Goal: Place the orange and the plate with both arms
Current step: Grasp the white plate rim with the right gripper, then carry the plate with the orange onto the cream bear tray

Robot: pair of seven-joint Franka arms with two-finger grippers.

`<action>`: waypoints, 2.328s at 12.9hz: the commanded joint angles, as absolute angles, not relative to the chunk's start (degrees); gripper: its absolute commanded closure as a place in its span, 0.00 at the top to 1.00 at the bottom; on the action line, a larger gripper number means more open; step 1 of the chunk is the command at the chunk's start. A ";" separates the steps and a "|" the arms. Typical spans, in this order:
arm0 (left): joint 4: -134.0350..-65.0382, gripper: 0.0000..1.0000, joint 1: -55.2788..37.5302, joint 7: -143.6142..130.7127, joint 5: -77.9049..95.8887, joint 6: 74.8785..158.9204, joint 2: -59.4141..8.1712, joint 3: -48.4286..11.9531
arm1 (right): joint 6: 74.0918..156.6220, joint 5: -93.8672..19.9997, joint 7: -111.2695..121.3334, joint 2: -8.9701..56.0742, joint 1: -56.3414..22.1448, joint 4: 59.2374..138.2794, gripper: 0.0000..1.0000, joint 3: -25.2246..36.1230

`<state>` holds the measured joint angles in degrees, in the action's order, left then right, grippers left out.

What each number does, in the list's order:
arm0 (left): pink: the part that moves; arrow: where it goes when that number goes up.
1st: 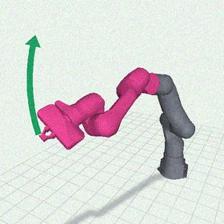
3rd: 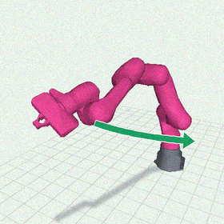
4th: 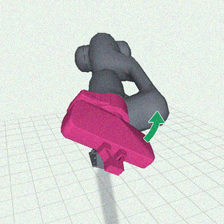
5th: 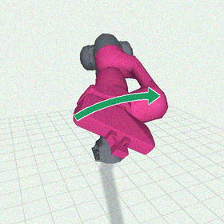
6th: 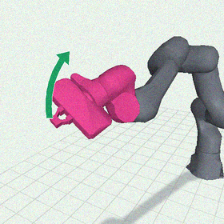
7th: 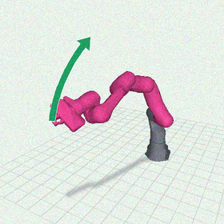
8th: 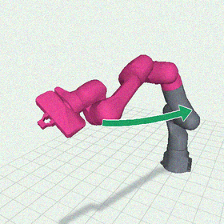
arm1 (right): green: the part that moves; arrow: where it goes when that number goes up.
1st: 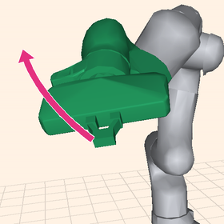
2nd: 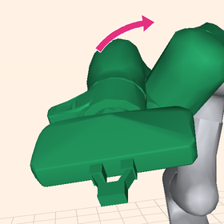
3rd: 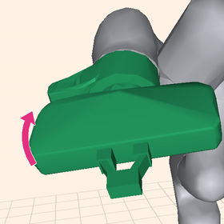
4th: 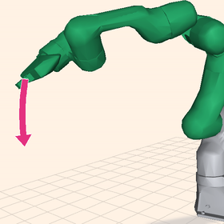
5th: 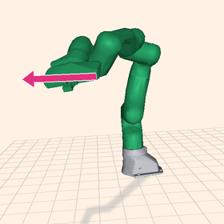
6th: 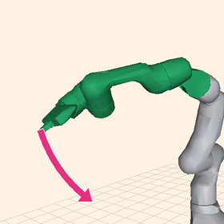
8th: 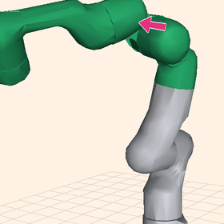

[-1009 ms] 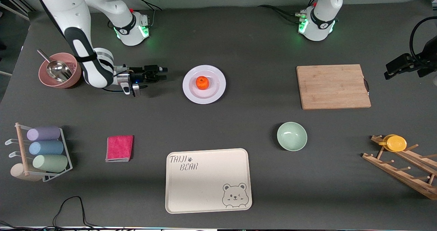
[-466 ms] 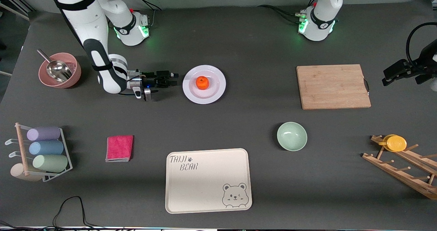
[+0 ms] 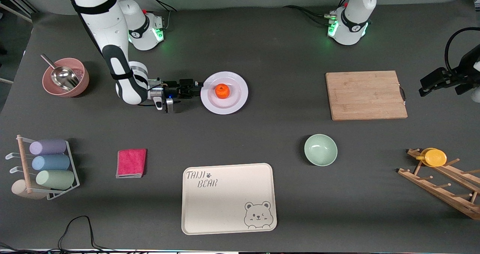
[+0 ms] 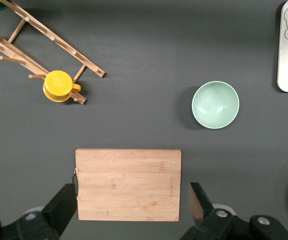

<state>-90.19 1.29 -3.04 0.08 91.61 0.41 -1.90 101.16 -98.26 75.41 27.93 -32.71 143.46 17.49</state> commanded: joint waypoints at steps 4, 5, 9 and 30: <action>-90.70 1.00 1.32 -1.93 0.53 91.58 1.58 -1.49 | 101.07 -102.48 81.99 30.58 -35.24 141.51 0.77 17.58; -91.23 1.00 1.32 -1.93 0.53 91.84 1.58 -1.49 | 101.07 -103.70 83.83 30.85 -35.51 141.42 0.64 17.58; -92.72 1.00 1.06 0.16 -0.44 92.20 1.76 -1.49 | 101.16 -104.77 88.85 31.55 -35.86 141.06 0.00 17.58; -92.46 1.00 1.23 4.31 -1.32 90.79 1.58 -1.76 | 101.34 -91.78 49.17 10.65 -35.42 134.75 0.00 22.67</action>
<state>-91.83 1.34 3.46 -1.38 90.96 0.45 -1.80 101.10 -95.24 55.71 16.09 -34.97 135.91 20.78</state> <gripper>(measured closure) 0.000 0.956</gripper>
